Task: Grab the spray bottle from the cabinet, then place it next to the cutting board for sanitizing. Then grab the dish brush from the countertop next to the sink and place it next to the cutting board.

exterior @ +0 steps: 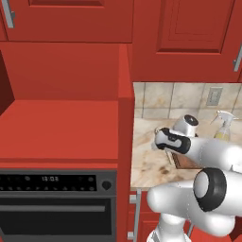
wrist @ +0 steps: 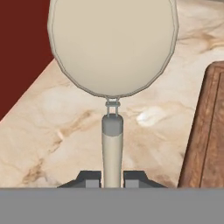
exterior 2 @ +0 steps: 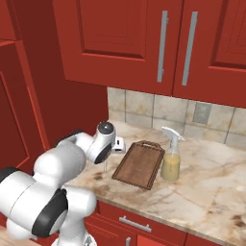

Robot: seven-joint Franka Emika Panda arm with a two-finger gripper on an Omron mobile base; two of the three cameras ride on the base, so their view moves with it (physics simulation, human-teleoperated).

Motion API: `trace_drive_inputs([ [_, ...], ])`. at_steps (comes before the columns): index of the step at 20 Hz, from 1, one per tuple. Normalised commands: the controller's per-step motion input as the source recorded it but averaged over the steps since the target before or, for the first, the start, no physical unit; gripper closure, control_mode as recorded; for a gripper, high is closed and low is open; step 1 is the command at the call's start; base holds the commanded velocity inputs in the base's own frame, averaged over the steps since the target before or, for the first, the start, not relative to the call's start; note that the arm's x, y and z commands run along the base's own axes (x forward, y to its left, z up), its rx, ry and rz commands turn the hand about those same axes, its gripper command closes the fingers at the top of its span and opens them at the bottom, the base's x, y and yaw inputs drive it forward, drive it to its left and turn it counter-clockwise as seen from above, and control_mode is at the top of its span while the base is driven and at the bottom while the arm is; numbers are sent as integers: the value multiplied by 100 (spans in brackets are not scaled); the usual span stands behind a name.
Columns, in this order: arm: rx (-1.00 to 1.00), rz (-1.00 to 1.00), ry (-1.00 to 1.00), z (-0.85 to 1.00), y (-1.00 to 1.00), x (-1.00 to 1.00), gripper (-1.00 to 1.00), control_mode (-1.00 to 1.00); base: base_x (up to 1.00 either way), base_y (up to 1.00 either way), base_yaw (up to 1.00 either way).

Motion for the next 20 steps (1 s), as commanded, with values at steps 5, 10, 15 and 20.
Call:
trace_drive_inputs([
  [5, 0, 0, 18, -18, -2, 7, 100, -100, 0, 0, 0],
  [10, 0, 0, 8, -38, 0, 4, 100, -100, 0, 0, 0],
  [15, 0, 0, 4, -46, 0, 4, 100, -100, 0, 0, 0],
  [20, 0, -1, 0, -38, 0, 5, 100, -100, 0, 0, 0],
])
